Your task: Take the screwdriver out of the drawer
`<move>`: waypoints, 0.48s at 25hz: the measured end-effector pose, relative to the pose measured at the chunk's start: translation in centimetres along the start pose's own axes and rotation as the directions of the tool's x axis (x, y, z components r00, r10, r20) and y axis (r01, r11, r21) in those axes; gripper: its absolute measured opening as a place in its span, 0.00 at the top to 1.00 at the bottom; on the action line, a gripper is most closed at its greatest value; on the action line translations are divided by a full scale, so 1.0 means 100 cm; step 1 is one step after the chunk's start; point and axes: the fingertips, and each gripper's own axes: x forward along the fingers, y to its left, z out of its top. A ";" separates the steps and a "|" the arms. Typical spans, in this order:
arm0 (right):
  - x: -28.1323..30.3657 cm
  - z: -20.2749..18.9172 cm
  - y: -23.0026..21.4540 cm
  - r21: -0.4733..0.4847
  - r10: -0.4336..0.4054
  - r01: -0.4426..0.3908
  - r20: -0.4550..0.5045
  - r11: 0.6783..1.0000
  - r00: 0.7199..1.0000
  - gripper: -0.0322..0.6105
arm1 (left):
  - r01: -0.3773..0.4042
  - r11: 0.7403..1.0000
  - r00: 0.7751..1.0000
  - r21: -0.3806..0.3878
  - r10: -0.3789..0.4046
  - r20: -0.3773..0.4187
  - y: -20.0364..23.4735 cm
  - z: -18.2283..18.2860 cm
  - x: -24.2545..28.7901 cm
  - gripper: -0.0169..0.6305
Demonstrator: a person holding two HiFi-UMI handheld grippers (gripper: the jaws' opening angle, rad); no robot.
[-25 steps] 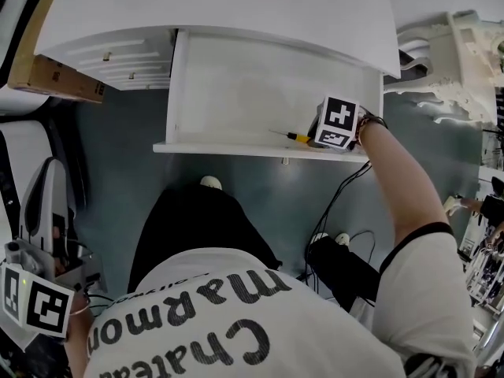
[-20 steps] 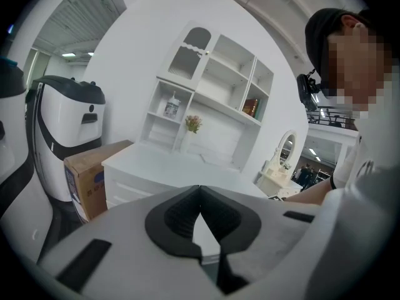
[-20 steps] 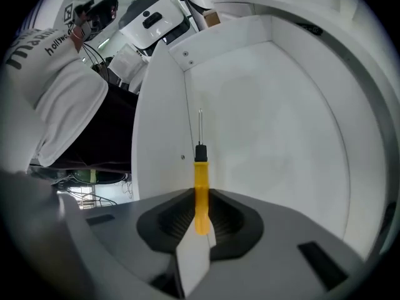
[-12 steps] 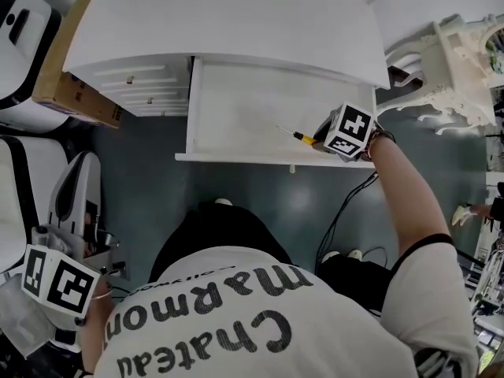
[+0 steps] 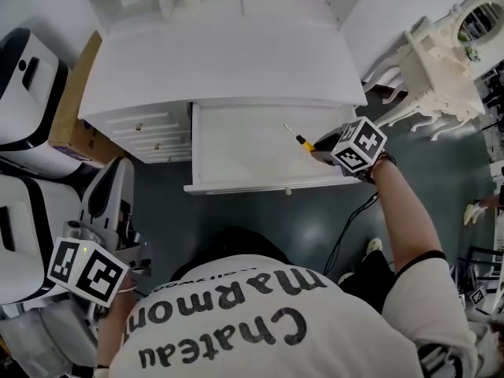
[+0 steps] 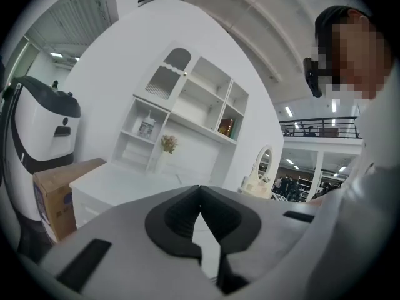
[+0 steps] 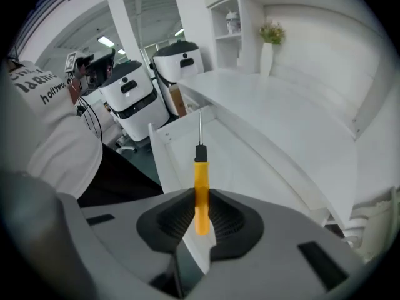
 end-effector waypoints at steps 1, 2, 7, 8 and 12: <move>-0.008 0.005 0.000 0.016 -0.018 0.017 0.037 1.000 0.999 0.83 | 0.017 1.000 1.000 0.003 -0.017 0.007 -0.004 0.004 0.004 0.94; -0.017 0.009 0.000 0.034 -0.037 0.035 0.073 0.999 0.997 0.83 | 0.036 0.999 0.999 0.008 -0.036 0.012 -0.009 0.008 0.008 0.94; -0.063 0.029 0.002 0.131 -0.163 0.134 0.243 0.982 0.956 0.83 | 0.134 0.991 0.991 0.021 -0.134 0.018 -0.040 0.022 0.030 0.94; -0.071 0.032 0.004 0.147 -0.188 0.151 0.281 0.978 0.941 0.83 | 0.155 0.988 0.988 0.025 -0.156 0.019 -0.047 0.021 0.033 0.94; -0.106 0.043 0.012 0.212 -0.274 0.200 0.423 0.957 0.864 0.83 | 0.234 0.971 0.972 0.045 -0.235 0.018 -0.072 0.017 0.041 0.94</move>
